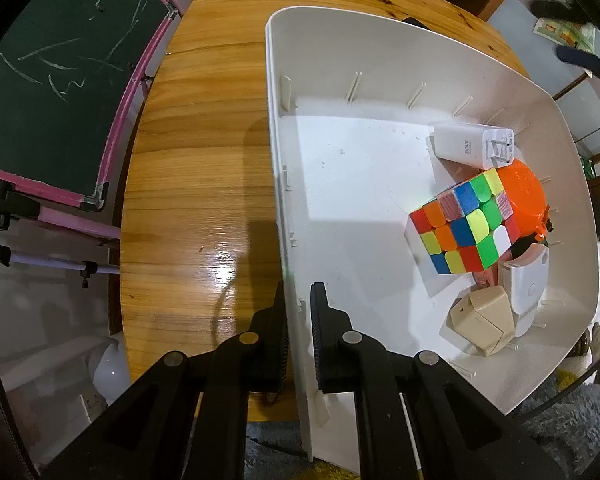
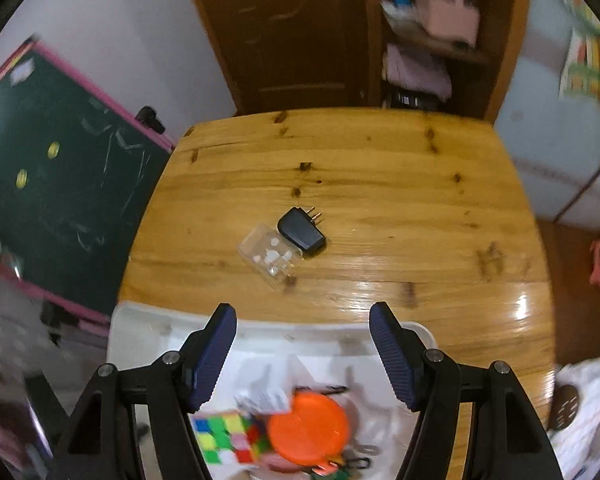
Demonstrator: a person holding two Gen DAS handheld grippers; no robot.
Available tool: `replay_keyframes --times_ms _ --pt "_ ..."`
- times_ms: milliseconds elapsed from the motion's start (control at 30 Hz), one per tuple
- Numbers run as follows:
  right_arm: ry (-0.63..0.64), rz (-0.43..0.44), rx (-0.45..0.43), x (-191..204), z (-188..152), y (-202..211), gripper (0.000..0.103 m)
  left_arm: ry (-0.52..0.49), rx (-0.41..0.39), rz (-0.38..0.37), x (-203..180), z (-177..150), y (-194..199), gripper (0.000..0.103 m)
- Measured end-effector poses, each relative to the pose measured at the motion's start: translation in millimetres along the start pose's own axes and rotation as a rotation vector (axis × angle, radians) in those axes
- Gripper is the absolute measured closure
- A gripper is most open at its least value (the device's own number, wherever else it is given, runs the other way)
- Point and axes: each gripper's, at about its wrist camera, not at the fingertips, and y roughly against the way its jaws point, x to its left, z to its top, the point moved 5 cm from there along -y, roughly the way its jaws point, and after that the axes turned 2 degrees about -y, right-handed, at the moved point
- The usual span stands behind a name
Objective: Organize rigid objects
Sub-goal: 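Move the right tool to the black plug adapter and grasp it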
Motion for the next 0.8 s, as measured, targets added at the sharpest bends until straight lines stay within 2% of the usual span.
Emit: replay_keyframes --times_ms 133,367,567,800 --pt "-0.125 0.039 0.059 -5.2 26.6 -23.4 0.033 0.003 0.003 -0.011 0.4 0.4 -0.4 0.094" --pt "-0.233 0.020 0.103 -3.2 58.7 -60.9 0.033 0.004 0.008 -0.026 0.9 2.0 -1.8 0.094" --pt "-0.339 0.025 0.174 -6.9 65.7 -110.5 0.033 -0.007 0.007 -0.024 0.8 0.5 -1.2 0.094" --pt "-0.450 -0.028 0.211 -12.7 61.7 -148.6 0.033 -0.011 0.012 -0.030 0.6 1.0 -3.8 0.094"
